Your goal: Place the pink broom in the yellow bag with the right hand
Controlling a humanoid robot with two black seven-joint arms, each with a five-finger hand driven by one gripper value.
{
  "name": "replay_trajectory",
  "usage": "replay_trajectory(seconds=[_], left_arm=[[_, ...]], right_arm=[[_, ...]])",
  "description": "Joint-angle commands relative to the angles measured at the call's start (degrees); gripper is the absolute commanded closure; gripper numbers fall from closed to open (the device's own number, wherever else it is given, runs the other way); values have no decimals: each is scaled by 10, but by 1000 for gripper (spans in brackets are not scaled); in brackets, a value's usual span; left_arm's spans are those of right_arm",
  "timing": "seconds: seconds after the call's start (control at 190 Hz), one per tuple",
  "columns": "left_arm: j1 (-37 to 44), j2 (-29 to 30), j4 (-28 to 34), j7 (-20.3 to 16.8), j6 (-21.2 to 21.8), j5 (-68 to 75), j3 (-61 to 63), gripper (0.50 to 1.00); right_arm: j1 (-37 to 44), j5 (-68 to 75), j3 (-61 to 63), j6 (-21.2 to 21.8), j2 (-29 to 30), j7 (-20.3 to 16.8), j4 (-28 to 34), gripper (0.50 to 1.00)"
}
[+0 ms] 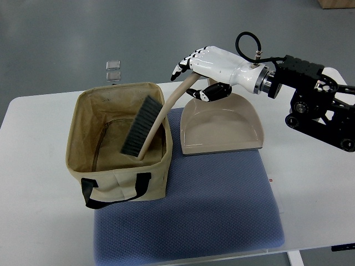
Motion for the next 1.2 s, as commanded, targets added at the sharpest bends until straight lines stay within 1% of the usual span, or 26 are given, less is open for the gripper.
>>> replay_trajectory(seconds=[0.0,0.1,0.231,0.299,0.373,0.431,0.546,0.636,0.799,0.946,1.072,1.124,1.193], left_arm=[[0,0,0,0,0,0,0,500],[0,0,0,0,0,0,0,500],[0,0,0,0,0,0,0,500],[0,0,0,0,0,0,0,500],[0,0,0,0,0,0,0,500],[0,0,0,0,1,0,0,500],[0,0,0,0,0,0,0,500],[0,0,0,0,0,0,0,500],[0,0,0,0,0,0,0,500],[0,0,0,0,0,0,0,500],[0,0,0,0,0,0,0,500],[0,0,0,0,0,0,0,500],[0,0,0,0,0,0,0,500]], right_arm=[[-10,5,5,-3,2,2,0,599],[-13,27,7,-3,1,2,0,599],[-15,101,16,-3,-11,1,0,599],[-22,153,46,3,-18,0,0,599],[-52,231,95,9,-25,0,0,599],[-78,291,133,25,-27,-2,-1,599],[-122,424,212,97,-39,-5,-5,599],[-161,518,260,121,-43,-6,-23,599],[-201,667,312,117,-30,-5,-76,599],[-228,771,331,118,-19,-5,-107,599],[-257,814,350,125,-15,-5,-114,597],[-273,819,358,125,-13,-3,-114,574],[-287,819,372,125,-2,-1,-114,572]])
